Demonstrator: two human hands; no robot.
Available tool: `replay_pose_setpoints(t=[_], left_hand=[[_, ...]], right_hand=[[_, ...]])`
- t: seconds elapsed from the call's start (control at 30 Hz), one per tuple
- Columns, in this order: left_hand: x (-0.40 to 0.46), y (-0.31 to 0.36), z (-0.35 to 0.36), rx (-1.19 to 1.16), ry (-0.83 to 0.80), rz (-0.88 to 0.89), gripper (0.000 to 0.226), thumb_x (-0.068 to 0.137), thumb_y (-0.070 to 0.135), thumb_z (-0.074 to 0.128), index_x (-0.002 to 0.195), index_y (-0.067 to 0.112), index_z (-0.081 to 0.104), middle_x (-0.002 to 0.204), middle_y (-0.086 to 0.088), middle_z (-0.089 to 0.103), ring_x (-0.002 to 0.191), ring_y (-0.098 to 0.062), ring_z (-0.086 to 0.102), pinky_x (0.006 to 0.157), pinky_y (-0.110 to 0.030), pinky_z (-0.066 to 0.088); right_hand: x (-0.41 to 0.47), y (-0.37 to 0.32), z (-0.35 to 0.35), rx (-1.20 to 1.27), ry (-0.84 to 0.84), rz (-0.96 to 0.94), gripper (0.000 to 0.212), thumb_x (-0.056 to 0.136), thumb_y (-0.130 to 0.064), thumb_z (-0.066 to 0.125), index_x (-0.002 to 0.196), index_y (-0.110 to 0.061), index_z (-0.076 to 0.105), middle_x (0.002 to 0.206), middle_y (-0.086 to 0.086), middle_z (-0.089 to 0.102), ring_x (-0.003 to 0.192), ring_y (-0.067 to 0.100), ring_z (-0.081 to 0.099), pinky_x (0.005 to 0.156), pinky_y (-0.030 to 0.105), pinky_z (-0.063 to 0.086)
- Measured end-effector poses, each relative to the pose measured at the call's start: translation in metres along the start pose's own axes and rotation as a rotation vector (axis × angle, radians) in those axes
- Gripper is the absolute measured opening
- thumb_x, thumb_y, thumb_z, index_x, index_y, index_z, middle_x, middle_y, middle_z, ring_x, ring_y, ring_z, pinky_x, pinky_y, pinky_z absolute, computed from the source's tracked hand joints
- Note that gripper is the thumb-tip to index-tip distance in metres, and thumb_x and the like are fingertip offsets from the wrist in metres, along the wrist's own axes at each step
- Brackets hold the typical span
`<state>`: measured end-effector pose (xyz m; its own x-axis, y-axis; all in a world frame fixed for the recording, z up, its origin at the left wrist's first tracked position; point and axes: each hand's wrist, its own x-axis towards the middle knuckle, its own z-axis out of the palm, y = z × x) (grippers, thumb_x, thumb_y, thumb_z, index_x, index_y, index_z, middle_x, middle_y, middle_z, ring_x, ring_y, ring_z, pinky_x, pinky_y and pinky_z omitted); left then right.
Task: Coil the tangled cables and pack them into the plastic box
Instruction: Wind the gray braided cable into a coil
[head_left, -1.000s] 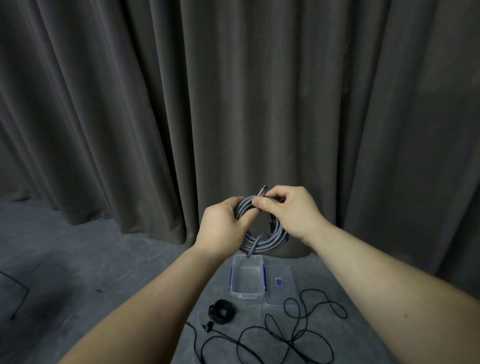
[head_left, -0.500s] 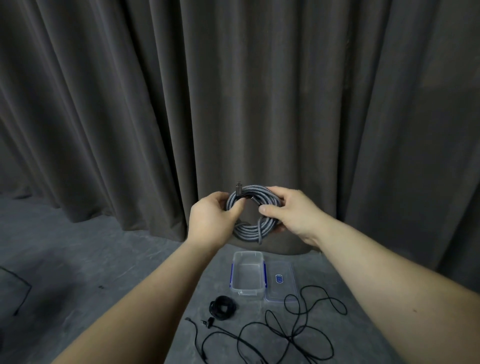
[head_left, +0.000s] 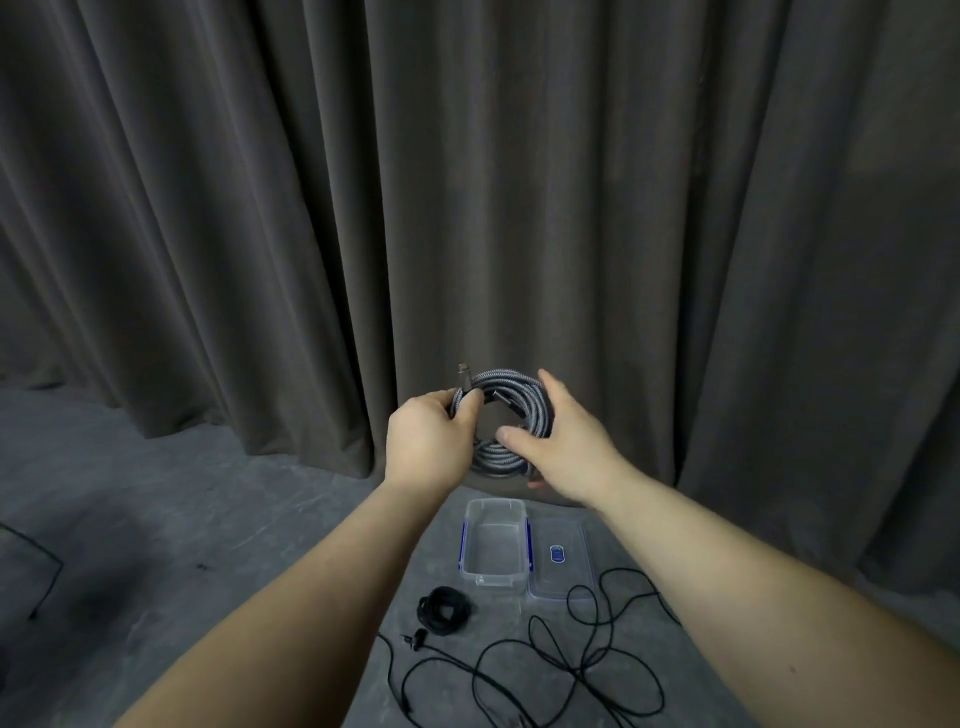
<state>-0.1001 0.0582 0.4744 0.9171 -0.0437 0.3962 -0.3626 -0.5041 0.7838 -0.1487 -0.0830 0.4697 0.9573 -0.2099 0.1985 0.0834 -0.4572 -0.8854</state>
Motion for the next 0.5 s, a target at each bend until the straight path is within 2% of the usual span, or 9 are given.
replay_pose_setpoints(t=[0.03,0.1,0.2,0.3,0.37,0.43,0.5], left_hand=[[0.000,-0.002,0.000,0.012,-0.007,0.000,0.044,0.094,0.034,0.055,0.061,0.005,0.053,0.045,0.003,0.042,0.048,-0.014,0.036,0.054,-0.030,0.033],[-0.002,-0.007,0.000,0.018,-0.019,0.000,0.044,0.095,0.032,0.054,0.061,0.003,0.050,0.045,0.003,0.039,0.049,-0.016,0.035,0.053,-0.031,0.031],[-0.001,-0.013,0.001,-0.062,-0.050,-0.029,0.041,0.094,0.030,0.054,0.068,-0.002,0.056,0.049,0.001,0.044,0.050,-0.016,0.038,0.055,-0.032,0.035],[0.004,-0.028,0.004,-0.173,-0.098,-0.079,0.035,0.093,0.032,0.058,0.075,0.003,0.066,0.063,-0.012,0.064,0.060,-0.026,0.059,0.067,-0.042,0.055],[0.005,-0.043,0.011,-0.199,-0.131,-0.115,0.028,0.091,0.034,0.061,0.076,0.011,0.069,0.070,-0.010,0.071,0.074,-0.032,0.069,0.075,-0.049,0.058],[0.006,-0.058,0.020,-0.198,-0.142,-0.141,0.021,0.088,0.036,0.063,0.079,0.018,0.069,0.074,-0.003,0.073,0.079,-0.028,0.070,0.079,-0.050,0.057],[0.007,-0.072,0.031,-0.189,-0.137,-0.165,0.012,0.088,0.034,0.065,0.085,0.022,0.066,0.080,0.003,0.073,0.081,-0.021,0.070,0.082,-0.047,0.057]], right_hand=[[0.002,0.002,0.001,0.063,-0.031,0.028,0.088,0.085,-0.023,0.071,0.153,-0.031,0.016,0.119,-0.005,0.054,0.085,0.014,0.067,0.056,0.025,0.056],[0.007,0.007,0.000,0.121,-0.044,0.020,0.084,0.087,-0.015,0.068,0.152,-0.030,0.018,0.116,-0.003,0.057,0.072,0.012,0.066,0.047,0.025,0.053],[0.013,0.012,0.000,0.146,-0.038,-0.025,0.080,0.086,-0.013,0.068,0.151,-0.029,0.024,0.123,-0.002,0.059,0.080,0.018,0.068,0.051,0.030,0.055],[0.012,0.021,0.006,0.191,-0.009,0.001,0.081,0.084,-0.019,0.072,0.150,-0.031,0.026,0.127,-0.013,0.043,0.095,0.017,0.065,0.051,0.024,0.052],[0.013,0.032,0.013,0.218,0.030,0.050,0.082,0.081,-0.025,0.076,0.148,-0.029,0.030,0.126,-0.008,0.041,0.103,0.015,0.062,0.054,0.025,0.055],[0.018,0.049,0.023,0.249,0.036,0.086,0.075,0.079,-0.029,0.078,0.142,-0.025,0.040,0.125,-0.009,0.050,0.103,0.014,0.062,0.064,0.034,0.060],[0.025,0.069,0.034,0.294,0.006,0.142,0.051,0.079,-0.030,0.076,0.124,-0.024,0.053,0.116,-0.002,0.065,0.096,0.018,0.068,0.073,0.045,0.060]])
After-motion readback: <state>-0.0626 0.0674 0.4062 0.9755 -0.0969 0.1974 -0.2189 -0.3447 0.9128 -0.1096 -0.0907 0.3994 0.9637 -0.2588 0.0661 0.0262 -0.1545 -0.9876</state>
